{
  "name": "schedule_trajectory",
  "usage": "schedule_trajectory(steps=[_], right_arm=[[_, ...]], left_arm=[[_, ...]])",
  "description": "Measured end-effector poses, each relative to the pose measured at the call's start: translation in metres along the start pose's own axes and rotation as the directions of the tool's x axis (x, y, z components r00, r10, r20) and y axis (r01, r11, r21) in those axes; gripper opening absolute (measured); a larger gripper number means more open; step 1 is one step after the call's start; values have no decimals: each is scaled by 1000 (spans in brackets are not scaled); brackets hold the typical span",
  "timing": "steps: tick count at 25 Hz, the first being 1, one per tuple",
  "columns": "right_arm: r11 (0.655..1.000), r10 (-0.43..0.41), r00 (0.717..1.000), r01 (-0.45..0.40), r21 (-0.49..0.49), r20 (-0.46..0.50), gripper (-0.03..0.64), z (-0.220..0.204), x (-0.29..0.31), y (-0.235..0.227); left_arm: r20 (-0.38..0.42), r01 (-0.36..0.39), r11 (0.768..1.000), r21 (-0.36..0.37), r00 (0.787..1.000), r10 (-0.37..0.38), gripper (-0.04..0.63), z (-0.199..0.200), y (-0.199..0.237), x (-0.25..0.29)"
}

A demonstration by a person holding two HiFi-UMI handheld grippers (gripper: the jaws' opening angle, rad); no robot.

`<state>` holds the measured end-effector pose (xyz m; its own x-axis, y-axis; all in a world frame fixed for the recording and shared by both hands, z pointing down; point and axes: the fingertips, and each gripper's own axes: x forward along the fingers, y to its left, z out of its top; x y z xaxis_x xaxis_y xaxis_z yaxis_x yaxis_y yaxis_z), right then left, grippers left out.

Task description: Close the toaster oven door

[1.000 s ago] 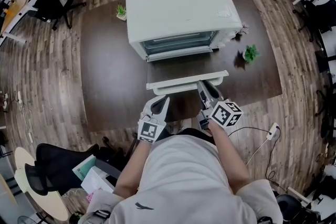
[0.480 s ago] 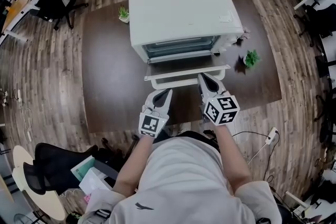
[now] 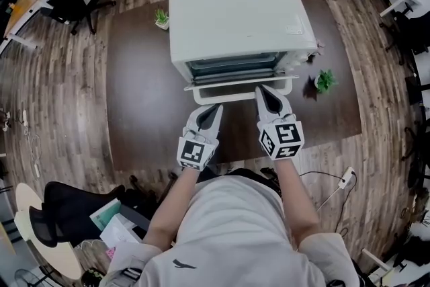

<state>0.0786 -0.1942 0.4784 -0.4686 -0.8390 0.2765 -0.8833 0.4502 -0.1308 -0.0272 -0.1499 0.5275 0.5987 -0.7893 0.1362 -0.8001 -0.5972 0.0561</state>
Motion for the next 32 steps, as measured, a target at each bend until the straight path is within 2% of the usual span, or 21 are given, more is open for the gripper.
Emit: schedule_trajectory(steps=[4,8,13,25,29,32], right_arm=[[999,-3,1000,4,-38,15,-2,17,17,-6],[1000,4,999,-3,-30,48,-2,35,35,-14],[997,-24,998,28,-78,54,-2,47,54,-24],[999,-10,997,14,-49,79,0,48,49,-22],[999,-13,994,16,-33,107,0,40,28,-19],[999,-25,990,31,-44,136,0,31,2,-18]], left_arm=[[26,-14,1000,21,1000,14,5,14,15,13],[35,-49,998,-36,998,50,5,26,27,19],[30,-47,999,21,998,46,5,24,35,18],[30,-73,997,6,997,73,5,18,41,-2],[46,-89,996,15,995,89,5,21,41,-17],[57,-120,993,-11,991,121,5,25,41,-35]])
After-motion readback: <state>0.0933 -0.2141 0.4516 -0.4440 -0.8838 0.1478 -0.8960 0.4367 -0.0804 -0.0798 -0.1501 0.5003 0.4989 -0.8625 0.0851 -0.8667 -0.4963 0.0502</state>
